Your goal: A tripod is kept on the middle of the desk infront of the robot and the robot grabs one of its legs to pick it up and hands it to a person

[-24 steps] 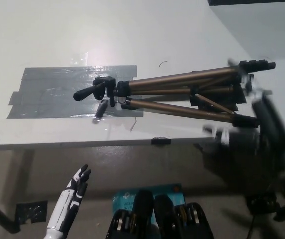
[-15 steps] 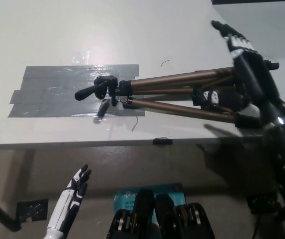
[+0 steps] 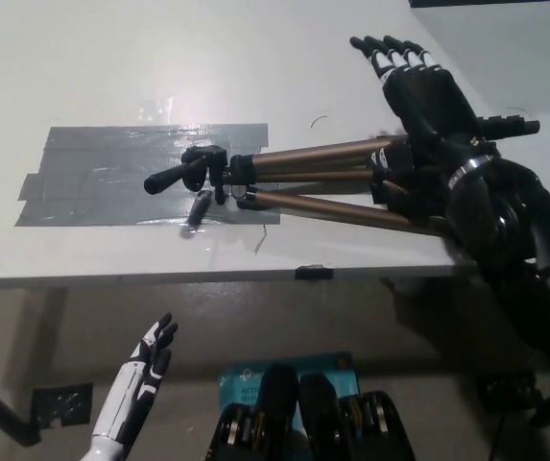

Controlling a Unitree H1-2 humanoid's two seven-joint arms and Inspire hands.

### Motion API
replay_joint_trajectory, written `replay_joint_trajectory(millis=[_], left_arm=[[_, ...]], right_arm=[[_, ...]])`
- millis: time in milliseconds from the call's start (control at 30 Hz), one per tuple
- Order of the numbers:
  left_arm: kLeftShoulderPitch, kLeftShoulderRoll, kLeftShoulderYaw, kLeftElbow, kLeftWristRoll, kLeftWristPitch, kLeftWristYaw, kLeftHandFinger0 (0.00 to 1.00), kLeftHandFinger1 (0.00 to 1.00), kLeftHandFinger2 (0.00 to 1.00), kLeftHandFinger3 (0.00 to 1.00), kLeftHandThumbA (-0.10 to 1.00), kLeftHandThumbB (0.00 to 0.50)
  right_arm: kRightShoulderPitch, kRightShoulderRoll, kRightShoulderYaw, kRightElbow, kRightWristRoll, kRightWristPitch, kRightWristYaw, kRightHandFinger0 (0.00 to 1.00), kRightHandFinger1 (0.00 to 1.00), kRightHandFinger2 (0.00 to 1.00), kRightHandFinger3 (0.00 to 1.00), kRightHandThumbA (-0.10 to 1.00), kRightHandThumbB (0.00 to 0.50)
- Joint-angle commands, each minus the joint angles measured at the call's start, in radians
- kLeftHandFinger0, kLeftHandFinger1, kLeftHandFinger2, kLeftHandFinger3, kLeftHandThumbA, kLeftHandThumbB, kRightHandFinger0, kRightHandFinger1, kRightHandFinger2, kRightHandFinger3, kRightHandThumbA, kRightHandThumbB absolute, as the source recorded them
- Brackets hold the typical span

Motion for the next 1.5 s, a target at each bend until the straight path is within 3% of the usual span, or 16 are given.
replay_joint_trajectory(millis=[0, 467, 567, 633, 733, 767, 800, 833, 867, 900, 933, 967, 1100, 1200, 1300, 1467], left_arm=[[-0.015, 0.018, -0.005, -0.043, 0.020, 0.013, -0.015, 1.00, 1.00, 1.00, 1.00, 1.00, 0.211], [-0.024, 0.031, -0.014, -0.056, 0.016, 0.029, -0.032, 1.00, 1.00, 1.00, 1.00, 1.00, 0.199], [-0.027, 0.030, -0.013, -0.054, 0.011, 0.026, -0.034, 1.00, 1.00, 1.00, 1.00, 1.00, 0.210], [-0.030, 0.030, -0.011, -0.056, 0.007, 0.031, -0.037, 1.00, 1.00, 1.00, 1.00, 1.00, 0.208], [-0.031, 0.026, -0.009, -0.058, 0.002, 0.036, -0.040, 1.00, 1.00, 1.00, 1.00, 1.00, 0.201], [-0.031, 0.023, -0.009, -0.058, -0.010, 0.035, -0.046, 1.00, 1.00, 1.00, 1.00, 1.00, 0.192], [-0.031, 0.022, -0.009, -0.056, -0.013, 0.033, -0.047, 1.00, 1.00, 1.00, 1.00, 1.00, 0.200], [-0.034, 0.023, -0.010, -0.053, -0.012, 0.030, -0.047, 1.00, 1.00, 1.00, 1.00, 1.00, 0.198], [-0.035, 0.025, -0.011, -0.053, -0.008, 0.029, -0.047, 1.00, 1.00, 1.00, 1.00, 1.00, 0.191], [-0.037, 0.026, -0.012, -0.053, -0.006, 0.028, -0.047, 1.00, 1.00, 1.00, 1.00, 1.00, 0.191], [-0.040, 0.028, -0.013, -0.051, -0.004, 0.024, -0.048, 1.00, 1.00, 1.00, 1.00, 1.00, 0.195], [-0.044, 0.028, -0.013, -0.049, -0.005, 0.022, -0.049, 1.00, 1.00, 1.00, 1.00, 1.00, 0.185], [-0.052, 0.028, -0.013, -0.048, -0.016, 0.024, -0.056, 1.00, 1.00, 1.00, 1.00, 1.00, 0.182], [-0.054, 0.030, -0.016, -0.052, -0.012, 0.029, -0.059, 0.99, 1.00, 1.00, 1.00, 1.00, 0.144], [-0.056, 0.035, -0.017, -0.054, -0.018, 0.022, -0.065, 0.93, 1.00, 1.00, 1.00, 1.00, 0.104], [-0.068, 0.039, -0.016, -0.057, -0.014, 0.027, -0.069, 0.80, 0.93, 1.00, 1.00, 1.00, 0.103]], right_arm=[[-0.077, -0.004, 0.019, 0.053, -0.049, -0.015, -0.027, 1.00, 1.00, 1.00, 1.00, 1.00, 0.430], [-0.094, -0.003, 0.040, 0.165, -0.058, -0.058, -0.071, 1.00, 1.00, 1.00, 1.00, 1.00, 0.427], [-0.094, 0.006, 0.037, 0.195, -0.081, -0.102, -0.195, 1.00, 1.00, 1.00, 1.00, 1.00, 0.397], [-0.104, 0.007, 0.049, 0.236, -0.113, -0.170, -0.336, 1.00, 1.00, 1.00, 1.00, 0.91, 0.339], [-0.115, 0.008, 0.067, 0.279, -0.151, -0.217, -0.472, 1.00, 1.00, 1.00, 1.00, 0.80, 0.326], [-0.124, 0.010, 0.083, 0.307, -0.179, -0.240, -0.563, 0.90, 0.85, 0.89, 1.00, 0.72, 0.309], [-0.128, 0.011, 0.091, 0.313, -0.189, -0.239, -0.578, 0.70, 0.69, 0.73, 0.88, 0.60, 0.275], [-0.135, 0.014, 0.106, 0.323, -0.206, -0.235, -0.594, 0.50, 0.50, 0.54, 0.58, 0.40, 0.224], [-0.138, 0.016, 0.110, 0.330, -0.206, -0.241, -0.602, 0.32, 0.36, 0.43, 0.41, 0.22, 0.199], [-0.141, 0.019, 0.111, 0.337, -0.201, -0.254, -0.613, 0.20, 0.27, 0.37, 0.35, 0.16, 0.185], [-0.144, 0.024, 0.114, 0.350, -0.194, -0.278, -0.634, 0.03, 0.16, 0.31, 0.33, -0.01, 0.196], [-0.146, 0.027, 0.114, 0.355, -0.190, -0.293, -0.651, 0.00, 0.06, 0.27, 0.28, -0.09, 0.213], [-0.151, 0.032, 0.126, 0.377, -0.201, -0.305, -0.706, 0.00, 0.02, 0.41, 0.28, -0.10, 0.223], [-0.156, 0.033, 0.144, 0.413, -0.208, -0.307, -0.721, 0.00, 0.21, 0.72, 0.57, -0.10, 0.235], [-0.163, 0.033, 0.152, 0.463, -0.205, -0.318, -0.746, 0.00, 0.30, 0.80, 0.76, -0.10, 0.208], [-0.182, 0.029, 0.145, 0.504, -0.187, -0.335, -0.756, 0.00, 0.36, 0.82, 0.78, -0.10, 0.220]])
